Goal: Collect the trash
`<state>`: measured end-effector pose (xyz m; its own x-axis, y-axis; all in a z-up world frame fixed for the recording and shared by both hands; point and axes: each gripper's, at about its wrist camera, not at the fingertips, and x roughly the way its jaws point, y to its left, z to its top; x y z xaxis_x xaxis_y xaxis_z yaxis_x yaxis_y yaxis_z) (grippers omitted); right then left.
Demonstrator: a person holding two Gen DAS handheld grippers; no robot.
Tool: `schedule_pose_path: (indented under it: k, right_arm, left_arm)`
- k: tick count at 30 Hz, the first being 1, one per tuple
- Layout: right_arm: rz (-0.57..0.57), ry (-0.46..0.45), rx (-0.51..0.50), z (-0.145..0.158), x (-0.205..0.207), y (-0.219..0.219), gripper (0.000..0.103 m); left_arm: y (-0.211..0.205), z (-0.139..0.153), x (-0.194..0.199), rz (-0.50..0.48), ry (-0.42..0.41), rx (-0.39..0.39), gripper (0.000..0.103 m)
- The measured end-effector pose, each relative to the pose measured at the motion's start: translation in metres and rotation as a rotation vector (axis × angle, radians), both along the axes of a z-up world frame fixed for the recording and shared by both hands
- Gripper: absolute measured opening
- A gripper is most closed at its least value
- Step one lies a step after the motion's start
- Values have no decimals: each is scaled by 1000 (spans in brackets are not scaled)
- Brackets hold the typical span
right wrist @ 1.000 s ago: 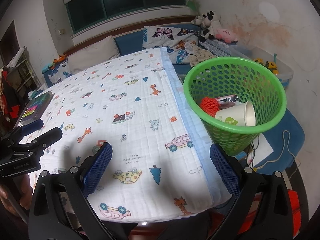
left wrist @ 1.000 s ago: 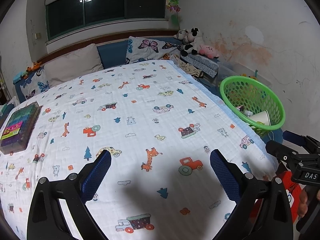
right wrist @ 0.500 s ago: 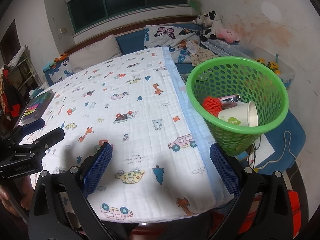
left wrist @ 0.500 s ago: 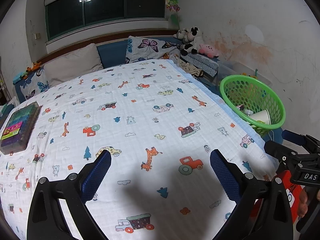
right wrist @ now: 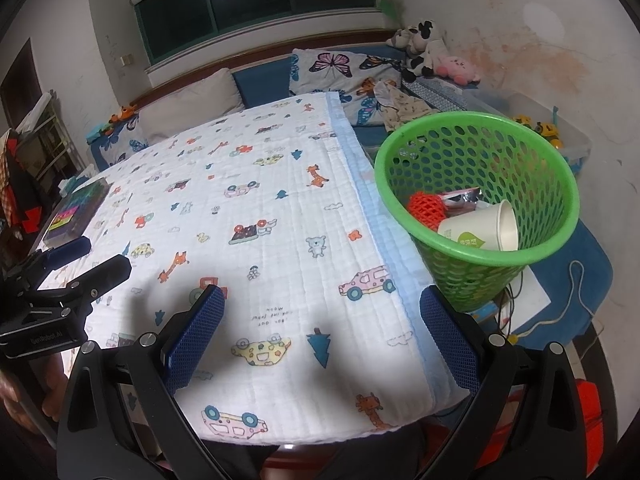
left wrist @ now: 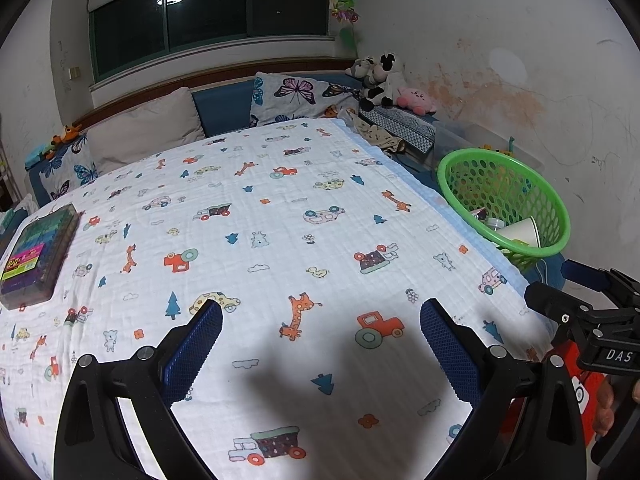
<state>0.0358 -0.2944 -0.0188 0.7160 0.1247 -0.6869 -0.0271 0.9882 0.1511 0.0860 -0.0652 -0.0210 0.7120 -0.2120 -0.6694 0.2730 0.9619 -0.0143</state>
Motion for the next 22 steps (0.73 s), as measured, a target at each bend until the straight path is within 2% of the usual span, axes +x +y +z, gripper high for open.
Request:
schedule_pose_path:
  k: [22]
  right_arm:
    - [-7,2,7,-2,-1,-1,97]
  left_arm:
    - [2,-1,-2,3,1,-3,96]
